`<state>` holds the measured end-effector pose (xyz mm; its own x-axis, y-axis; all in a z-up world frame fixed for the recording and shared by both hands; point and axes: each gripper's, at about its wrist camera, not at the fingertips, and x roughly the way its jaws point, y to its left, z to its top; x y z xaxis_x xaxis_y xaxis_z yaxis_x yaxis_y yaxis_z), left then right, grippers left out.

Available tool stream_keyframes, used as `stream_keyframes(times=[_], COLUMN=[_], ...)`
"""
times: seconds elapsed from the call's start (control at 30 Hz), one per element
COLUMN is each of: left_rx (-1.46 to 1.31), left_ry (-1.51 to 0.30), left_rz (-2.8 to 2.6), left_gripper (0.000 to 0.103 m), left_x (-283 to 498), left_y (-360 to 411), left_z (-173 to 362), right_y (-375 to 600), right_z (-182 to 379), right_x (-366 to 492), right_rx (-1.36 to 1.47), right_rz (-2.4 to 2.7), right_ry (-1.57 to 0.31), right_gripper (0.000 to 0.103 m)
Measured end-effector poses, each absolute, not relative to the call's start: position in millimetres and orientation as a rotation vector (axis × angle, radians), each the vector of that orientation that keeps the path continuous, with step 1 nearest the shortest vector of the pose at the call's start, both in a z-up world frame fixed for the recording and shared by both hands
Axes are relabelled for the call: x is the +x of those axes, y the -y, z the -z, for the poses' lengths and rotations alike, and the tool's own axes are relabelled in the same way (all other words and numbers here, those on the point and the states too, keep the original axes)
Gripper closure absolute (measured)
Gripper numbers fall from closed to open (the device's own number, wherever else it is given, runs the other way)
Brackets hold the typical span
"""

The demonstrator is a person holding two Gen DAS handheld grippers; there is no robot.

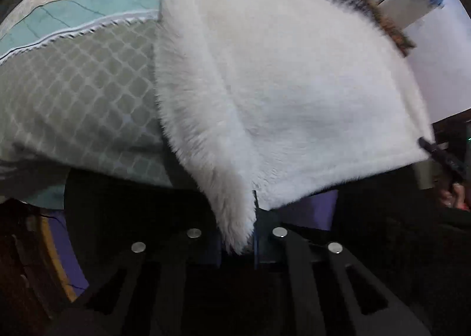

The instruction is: Fold large clothes

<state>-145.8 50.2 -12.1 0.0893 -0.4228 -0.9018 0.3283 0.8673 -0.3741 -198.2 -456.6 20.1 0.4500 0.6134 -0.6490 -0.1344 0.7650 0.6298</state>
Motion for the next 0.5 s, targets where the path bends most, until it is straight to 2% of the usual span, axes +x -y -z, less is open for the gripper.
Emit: stream_keyframes(times=[0.27, 0.4, 0.5], left_rx=[-0.544, -0.636, -0.598], left_ry=[-1.174, -1.101, -1.079], left_rz=[0.67, 0.643, 0.553], left_gripper=[0.047, 0.047, 0.047], left_x=[-121.8, -71.5, -19.7], left_y=[-99.8, -101.8, -83.9], left_z=[-66.4, -89.8, -96.2], right_y=[489.3, 492.0, 494.2], right_z=[-85.6, -98.3, -88.4], right_x=[-167.9, -100.7, -30.1], right_rx=[0.706, 0.769, 0.819], right_rz=[-0.616, -0.602, -0.505], right_ry=[-0.755, -0.685, -0.704], right_gripper=[0.094, 0.094, 0.093])
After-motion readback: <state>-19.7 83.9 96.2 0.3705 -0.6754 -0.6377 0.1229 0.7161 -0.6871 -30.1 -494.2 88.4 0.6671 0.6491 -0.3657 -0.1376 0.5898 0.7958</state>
